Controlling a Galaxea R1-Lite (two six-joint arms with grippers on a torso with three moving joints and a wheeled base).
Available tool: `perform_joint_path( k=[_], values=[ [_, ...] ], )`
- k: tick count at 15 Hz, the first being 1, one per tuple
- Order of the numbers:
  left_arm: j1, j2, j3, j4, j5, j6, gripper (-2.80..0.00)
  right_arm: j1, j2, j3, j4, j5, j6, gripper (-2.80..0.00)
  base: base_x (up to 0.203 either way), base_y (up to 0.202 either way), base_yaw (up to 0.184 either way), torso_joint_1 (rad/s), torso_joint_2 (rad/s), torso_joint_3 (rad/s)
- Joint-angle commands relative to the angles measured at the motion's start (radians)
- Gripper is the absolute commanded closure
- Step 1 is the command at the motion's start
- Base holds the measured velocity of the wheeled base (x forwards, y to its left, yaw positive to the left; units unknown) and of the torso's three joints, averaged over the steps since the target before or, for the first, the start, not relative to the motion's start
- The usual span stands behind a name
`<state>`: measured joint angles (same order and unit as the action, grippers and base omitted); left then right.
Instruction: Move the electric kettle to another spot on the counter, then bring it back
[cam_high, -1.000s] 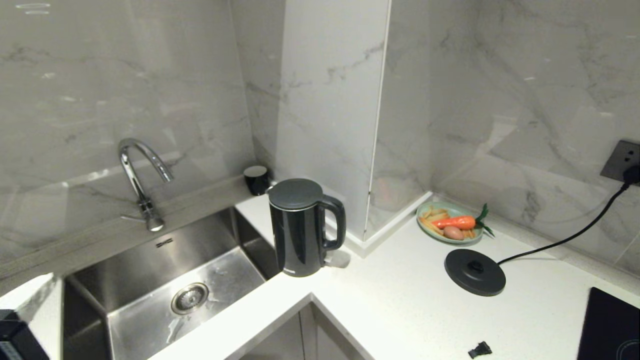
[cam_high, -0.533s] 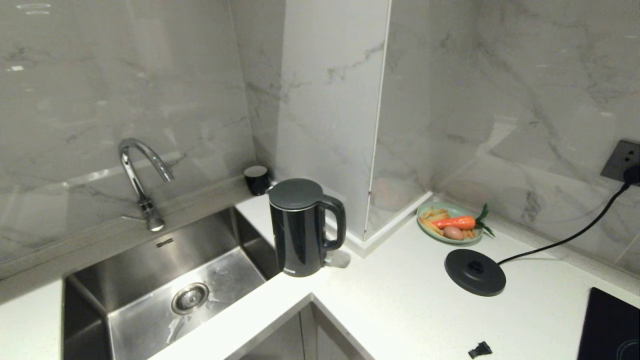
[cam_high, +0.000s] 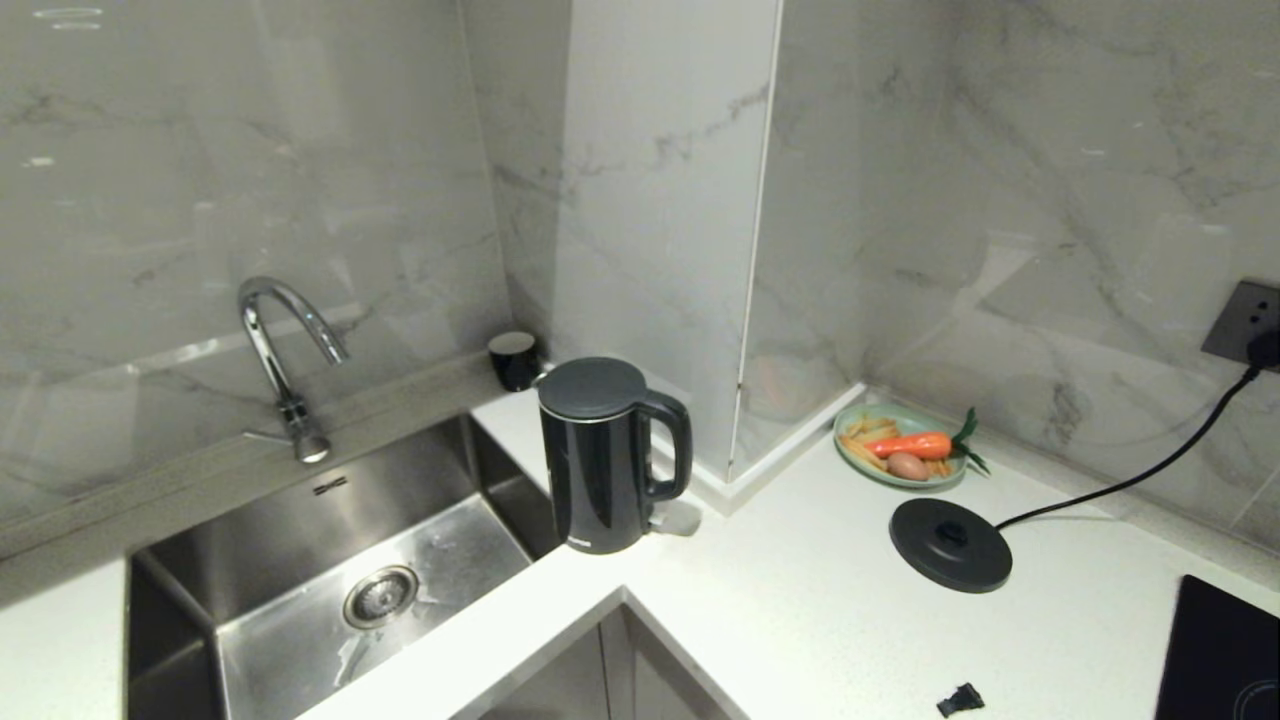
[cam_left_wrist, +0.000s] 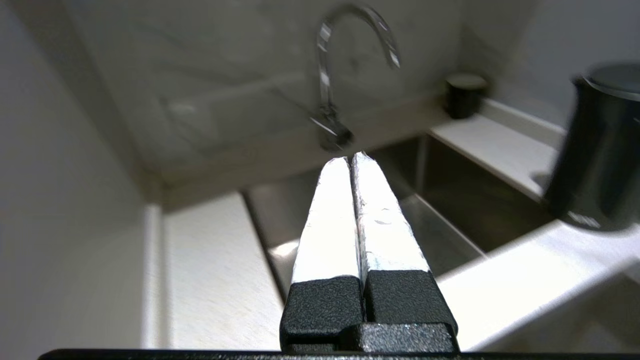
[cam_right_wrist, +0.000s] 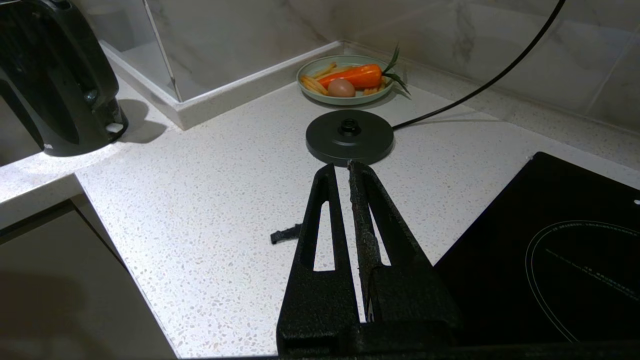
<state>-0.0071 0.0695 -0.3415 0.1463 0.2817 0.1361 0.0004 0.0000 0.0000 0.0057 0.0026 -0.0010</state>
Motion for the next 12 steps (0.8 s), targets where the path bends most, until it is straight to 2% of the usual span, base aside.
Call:
perform_joint_path(
  k=[1, 3, 4, 8, 12],
  values=[
    [0.005, -0.068, 0.093, 0.009, -0.065, -0.117, 0.0, 0.0, 0.0, 0.0, 0.0, 0.0, 0.0, 0.0, 0.0, 0.0, 0.0, 0.0, 0.0, 0.0],
    [0.006, -0.068, 0.043, 0.019, -0.082, -0.121, 0.0, 0.0, 0.0, 0.0, 0.0, 0.0, 0.0, 0.0, 0.0, 0.0, 0.0, 0.0, 0.0, 0.0],
    [0.006, -0.067, 0.027, 0.033, -0.105, -0.104, 0.0, 0.0, 0.0, 0.0, 0.0, 0.0, 0.0, 0.0, 0.0, 0.0, 0.0, 0.0, 0.0, 0.0],
    [0.007, -0.068, 0.036, 0.034, -0.125, -0.099, 0.0, 0.0, 0.0, 0.0, 0.0, 0.0, 0.0, 0.0, 0.0, 0.0, 0.0, 0.0, 0.0, 0.0],
    [0.004, -0.068, 0.034, 0.032, -0.1, -0.108, 0.0, 0.0, 0.0, 0.001, 0.0, 0.0, 0.0, 0.0, 0.0, 0.0, 0.0, 0.0, 0.0, 0.0]
  ],
)
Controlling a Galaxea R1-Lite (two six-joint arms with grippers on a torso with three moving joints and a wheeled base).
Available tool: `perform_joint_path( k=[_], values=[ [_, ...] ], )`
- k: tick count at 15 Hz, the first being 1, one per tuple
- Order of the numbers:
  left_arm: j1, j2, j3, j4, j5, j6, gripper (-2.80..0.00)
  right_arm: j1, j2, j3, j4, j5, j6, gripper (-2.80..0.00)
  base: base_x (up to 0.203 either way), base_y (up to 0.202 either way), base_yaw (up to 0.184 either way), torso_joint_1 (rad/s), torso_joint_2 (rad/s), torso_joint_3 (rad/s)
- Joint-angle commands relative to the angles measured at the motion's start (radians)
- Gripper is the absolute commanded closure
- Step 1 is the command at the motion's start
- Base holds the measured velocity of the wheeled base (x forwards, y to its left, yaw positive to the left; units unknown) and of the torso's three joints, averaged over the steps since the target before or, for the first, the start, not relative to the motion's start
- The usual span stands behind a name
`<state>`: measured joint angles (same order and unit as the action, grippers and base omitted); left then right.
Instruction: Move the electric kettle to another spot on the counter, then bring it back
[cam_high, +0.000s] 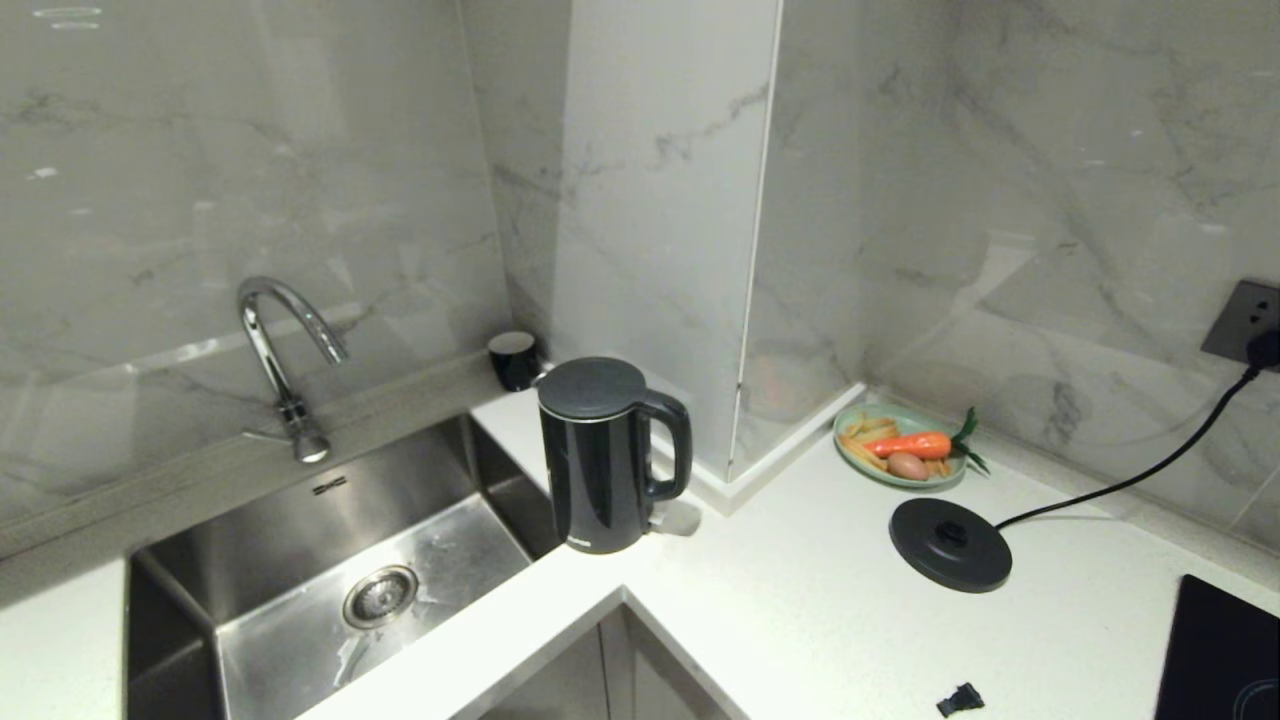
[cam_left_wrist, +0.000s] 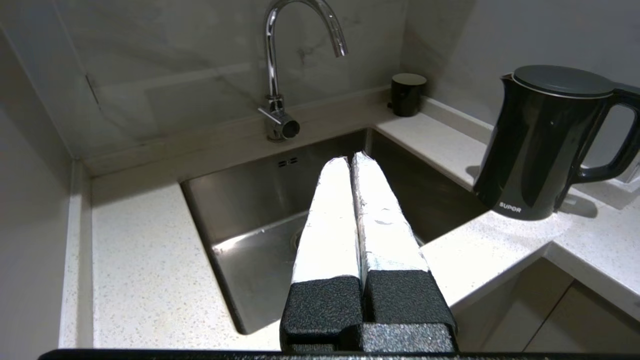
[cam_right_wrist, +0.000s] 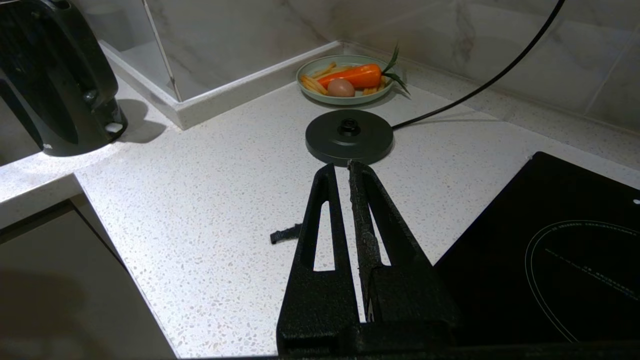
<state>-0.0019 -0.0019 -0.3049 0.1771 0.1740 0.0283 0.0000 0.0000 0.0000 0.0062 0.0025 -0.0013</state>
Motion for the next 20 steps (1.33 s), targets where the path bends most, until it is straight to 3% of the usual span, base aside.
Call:
perform_joint_path(
  k=[1, 4, 10, 12, 15, 18, 20],
  values=[
    [0.0, 0.003, 0.0, 0.001, 0.016, 0.001, 0.0, 0.001, 0.0, 0.0, 0.0, 0.001, 0.0, 0.0, 0.0, 0.0, 0.0, 0.0, 0.0, 0.0],
    [0.0, 0.003, 0.026, 0.001, 0.009, -0.006, 0.0, 0.002, 0.0, 0.0, 0.0, 0.001, 0.0, 0.0, 0.0, 0.0, 0.0, 0.0, 0.0, 0.0],
    [0.0, 0.004, 0.2, -0.014, 0.002, -0.008, 0.0, 0.002, 0.0, 0.0, 0.0, 0.001, 0.0, 0.0, 0.0, 0.0, 0.0, 0.0, 0.0, 0.0],
    [0.001, 0.005, 0.219, -0.051, -0.071, -0.012, 0.0, 0.0, 0.0, 0.0, 0.0, 0.001, 0.0, 0.0, 0.0, 0.0, 0.0, 0.0, 0.0, 0.0],
    [0.001, 0.005, 0.263, -0.062, -0.185, 0.054, 0.0, 0.0, 0.0, 0.0, 0.0, 0.001, 0.0, 0.0, 0.0, 0.0, 0.0, 0.0, 0.0, 0.0],
    [0.0, 0.005, 0.263, -0.07, -0.192, 0.05, 0.0, 0.001, 0.0, 0.0, 0.0, 0.001, 0.0, 0.0, 0.0, 0.0, 0.0, 0.0, 0.0, 0.0],
    [-0.002, 0.005, 0.263, -0.07, -0.19, 0.011, 0.0, 0.0, 0.0, 0.0, 0.0, 0.001, 0.0, 0.0, 0.0, 0.0, 0.0, 0.0, 0.0, 0.0]
  ],
)
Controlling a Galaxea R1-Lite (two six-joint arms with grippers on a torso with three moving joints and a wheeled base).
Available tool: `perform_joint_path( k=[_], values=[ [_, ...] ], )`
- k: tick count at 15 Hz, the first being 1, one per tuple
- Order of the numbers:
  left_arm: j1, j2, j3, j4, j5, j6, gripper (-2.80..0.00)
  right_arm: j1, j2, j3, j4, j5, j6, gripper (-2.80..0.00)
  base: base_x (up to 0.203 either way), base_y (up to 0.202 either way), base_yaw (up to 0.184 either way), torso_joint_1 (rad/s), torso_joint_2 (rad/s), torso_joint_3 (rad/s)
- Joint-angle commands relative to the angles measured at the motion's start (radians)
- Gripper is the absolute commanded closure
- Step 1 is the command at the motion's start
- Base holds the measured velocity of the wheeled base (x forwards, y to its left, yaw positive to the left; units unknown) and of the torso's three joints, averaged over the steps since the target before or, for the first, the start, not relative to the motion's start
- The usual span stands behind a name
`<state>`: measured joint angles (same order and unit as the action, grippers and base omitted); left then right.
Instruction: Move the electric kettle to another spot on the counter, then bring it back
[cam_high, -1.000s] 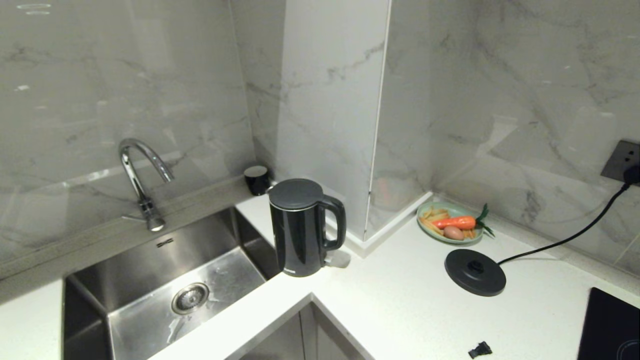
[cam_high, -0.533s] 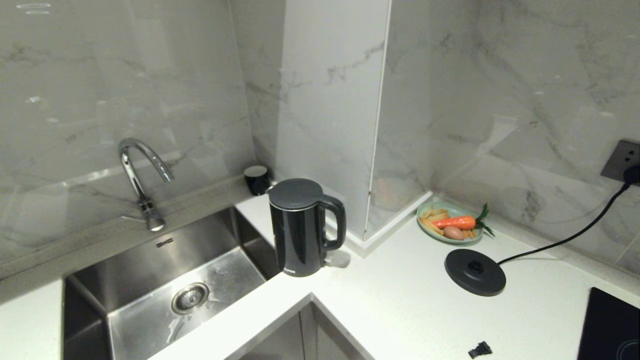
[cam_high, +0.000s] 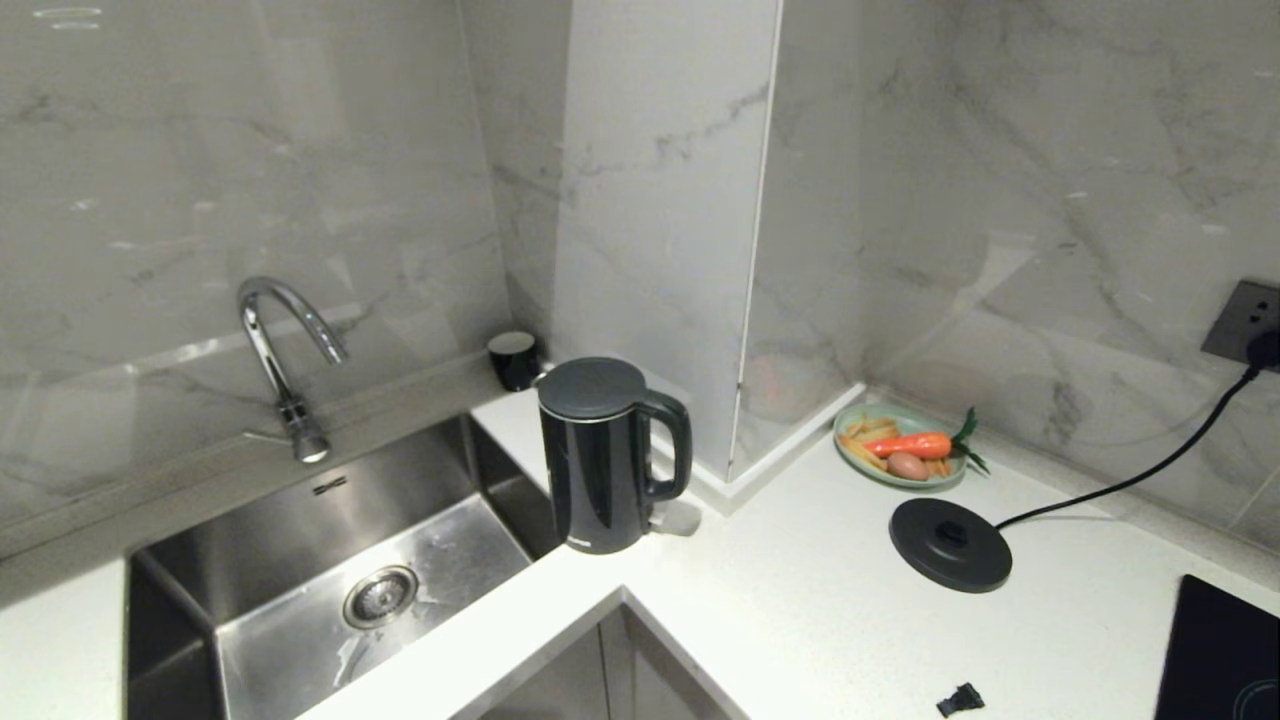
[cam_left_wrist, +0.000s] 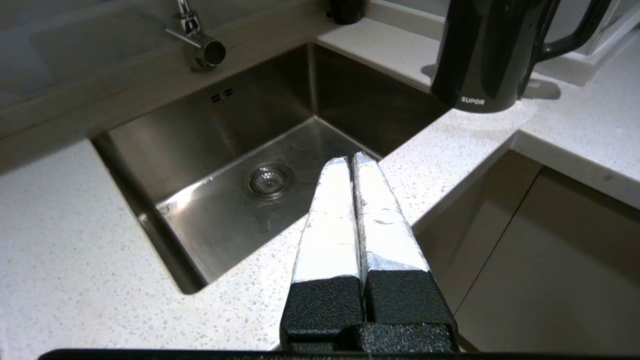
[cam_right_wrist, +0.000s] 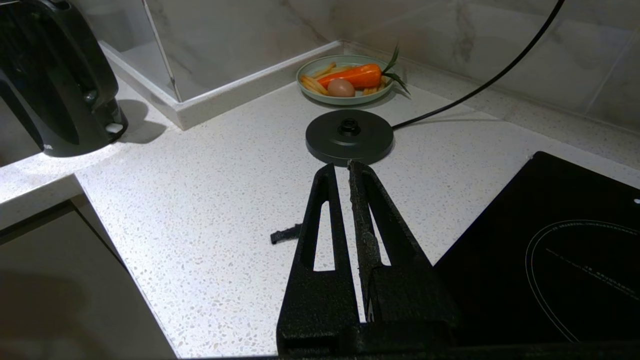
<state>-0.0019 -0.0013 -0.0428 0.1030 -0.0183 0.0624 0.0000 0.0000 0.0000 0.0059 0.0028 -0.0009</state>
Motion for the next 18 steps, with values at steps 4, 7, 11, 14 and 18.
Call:
perform_joint_path(
  k=[4, 7, 11, 14, 18],
  values=[
    [0.001, 0.004, 0.0, 0.004, 0.023, -0.064, 0.0, 0.001, 0.0, 0.0, 0.0, 0.0, -0.001, 0.0, 0.0, 0.0, 0.0, 0.0, 0.0, 0.0],
    [-0.001, 0.004, 0.001, 0.003, 0.023, -0.067, 0.0, 0.0, 0.0, 0.0, 0.0, 0.0, -0.002, 0.0, 0.0, 0.0, 0.0, 0.0, 0.0, 0.0],
    [0.0, 0.004, 0.0, 0.004, 0.023, -0.064, 0.0, 0.0, 0.0, 0.0, 0.0, 0.0, -0.002, 0.0, 0.0, 0.0, 0.0, 0.0, 0.0, 0.0],
    [-0.001, 0.004, 0.0, 0.003, 0.023, -0.065, 0.0, 0.001, 0.0, 0.0, 0.0, 0.0, -0.001, 0.0, 0.0, 0.0, 0.0, 0.0, 0.0, 0.0],
    [-0.001, 0.004, 0.0, 0.004, 0.023, -0.063, 0.0, 0.0, 0.0, 0.0, 0.0, 0.0, -0.002, 0.0, 0.0, 0.0, 0.0, 0.0, 0.0, 0.0]
  ],
)
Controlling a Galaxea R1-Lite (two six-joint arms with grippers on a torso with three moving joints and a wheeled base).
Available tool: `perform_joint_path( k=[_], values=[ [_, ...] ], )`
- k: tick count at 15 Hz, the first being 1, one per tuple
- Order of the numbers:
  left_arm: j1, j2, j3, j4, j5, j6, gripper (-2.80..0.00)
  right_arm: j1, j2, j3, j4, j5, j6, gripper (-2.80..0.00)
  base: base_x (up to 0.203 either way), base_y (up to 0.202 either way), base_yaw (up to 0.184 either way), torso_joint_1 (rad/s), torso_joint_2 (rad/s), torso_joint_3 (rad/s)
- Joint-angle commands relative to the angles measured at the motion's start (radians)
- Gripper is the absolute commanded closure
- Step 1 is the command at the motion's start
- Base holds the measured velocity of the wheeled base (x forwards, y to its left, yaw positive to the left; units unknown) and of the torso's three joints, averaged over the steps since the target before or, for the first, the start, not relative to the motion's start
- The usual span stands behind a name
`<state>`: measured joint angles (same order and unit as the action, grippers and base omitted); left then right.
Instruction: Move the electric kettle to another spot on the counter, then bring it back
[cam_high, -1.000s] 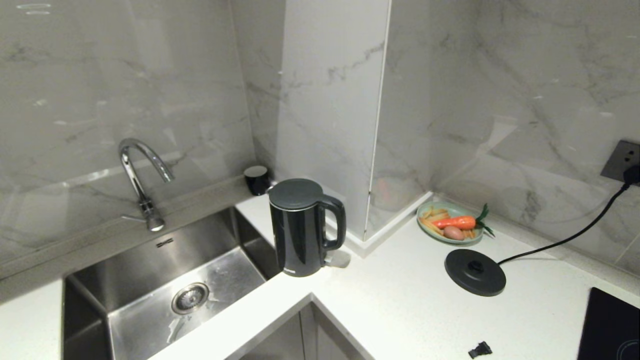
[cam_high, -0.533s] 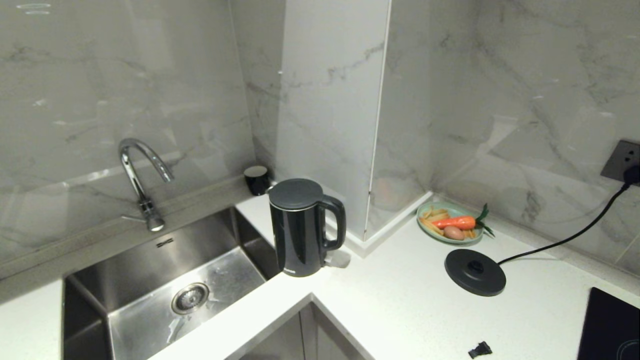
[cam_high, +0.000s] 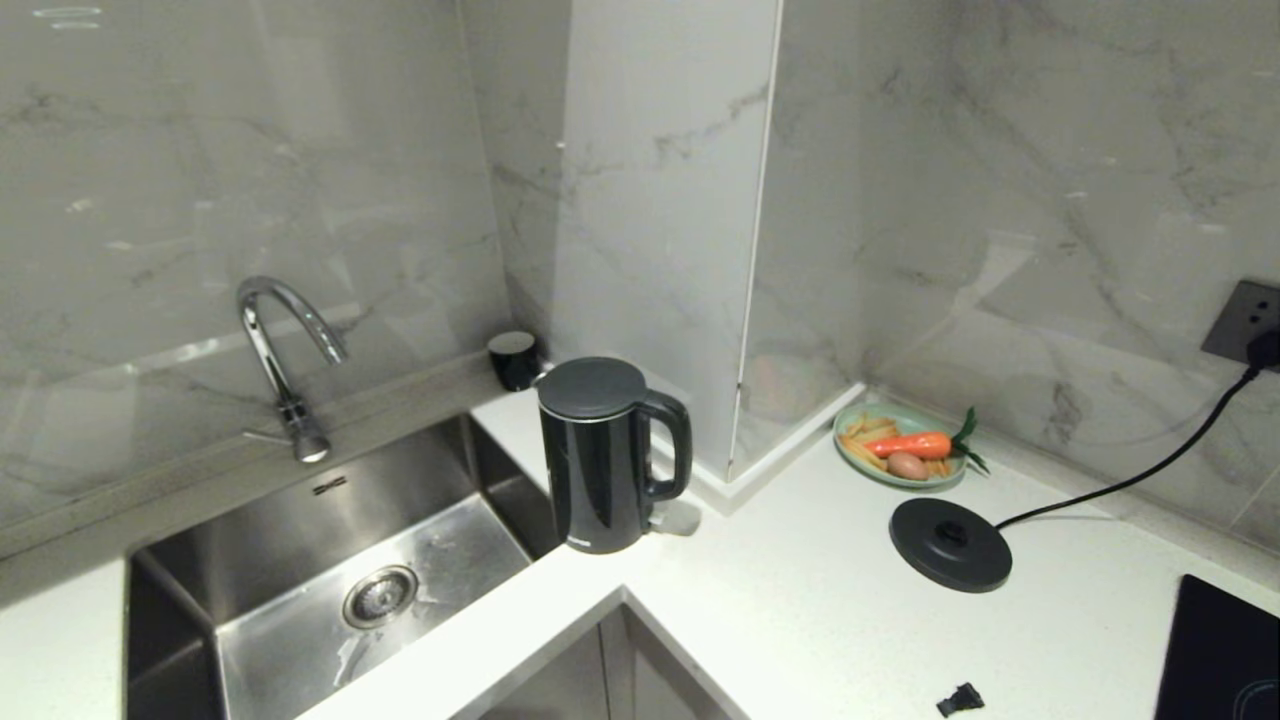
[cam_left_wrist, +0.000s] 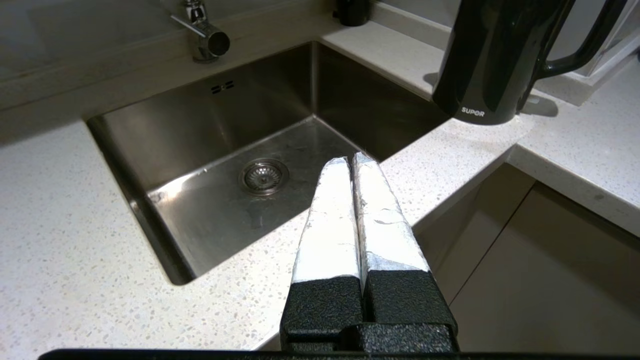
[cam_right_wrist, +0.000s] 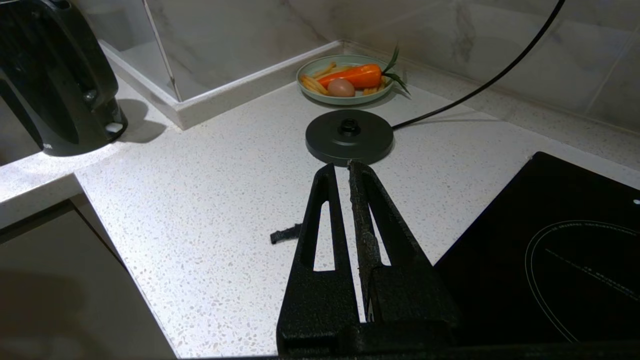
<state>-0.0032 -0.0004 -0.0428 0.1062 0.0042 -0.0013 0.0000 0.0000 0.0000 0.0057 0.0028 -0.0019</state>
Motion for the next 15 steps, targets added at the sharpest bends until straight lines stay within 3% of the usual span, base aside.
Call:
perform_joint_path(
  k=[1, 5, 15],
  values=[
    [0.0, 0.003, 0.0, 0.001, 0.0, 0.001, 0.0, 0.002, 0.0, 0.0, -0.001, 0.0, -0.003, 0.0, 0.0, 0.0, 0.0, 0.0, 0.0, 0.0],
    [0.0, 0.003, 0.0, 0.001, 0.0, 0.001, 0.0, 0.0, 0.0, 0.0, -0.001, 0.0, -0.001, 0.0, 0.002, -0.003, 0.043, 0.0, 0.0, 0.0],
    [0.0, 0.003, 0.0, 0.001, 0.0, 0.001, 0.0, 0.0, 0.0, 0.0, -0.001, 0.0, 0.0, 0.0, -0.001, -0.008, 0.175, 0.005, 0.0, 0.002]
  ],
)
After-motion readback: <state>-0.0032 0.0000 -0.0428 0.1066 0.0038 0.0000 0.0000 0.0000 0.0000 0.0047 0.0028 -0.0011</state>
